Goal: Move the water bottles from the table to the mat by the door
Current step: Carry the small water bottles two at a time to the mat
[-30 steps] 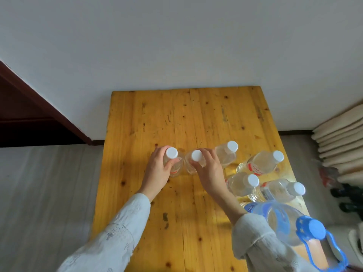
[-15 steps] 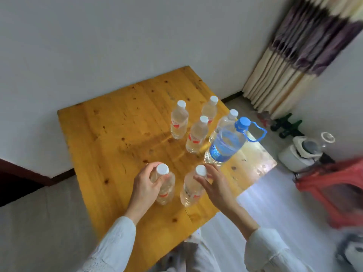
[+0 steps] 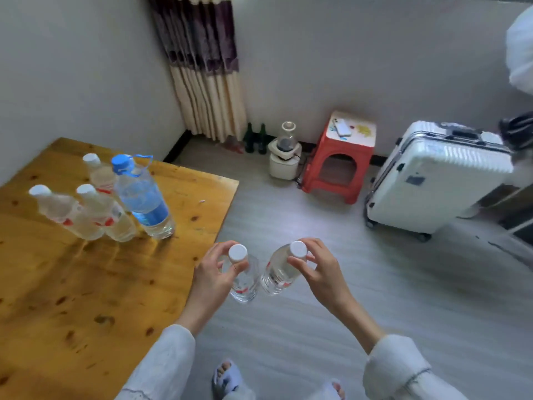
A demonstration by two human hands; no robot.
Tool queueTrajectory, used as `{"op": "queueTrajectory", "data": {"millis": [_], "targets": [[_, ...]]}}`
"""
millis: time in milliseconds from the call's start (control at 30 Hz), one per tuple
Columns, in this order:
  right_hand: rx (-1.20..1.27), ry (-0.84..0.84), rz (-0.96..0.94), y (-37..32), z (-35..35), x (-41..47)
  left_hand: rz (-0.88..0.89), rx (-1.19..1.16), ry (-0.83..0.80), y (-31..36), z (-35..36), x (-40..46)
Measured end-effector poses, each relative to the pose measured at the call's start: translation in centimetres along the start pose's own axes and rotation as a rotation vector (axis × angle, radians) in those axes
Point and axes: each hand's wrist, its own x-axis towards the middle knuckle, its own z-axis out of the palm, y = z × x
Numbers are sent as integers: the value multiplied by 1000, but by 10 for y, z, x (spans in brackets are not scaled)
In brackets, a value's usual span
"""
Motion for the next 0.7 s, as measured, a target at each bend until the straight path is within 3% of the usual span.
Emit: {"op": "queueTrajectory", "data": {"millis": [267, 700], "targets": [[-22, 342, 139, 70, -211, -72, 146, -73, -265, 94, 203, -22], [-122, 957, 409, 181, -489, -215, 474, -130, -940, 240, 536, -76]]}}
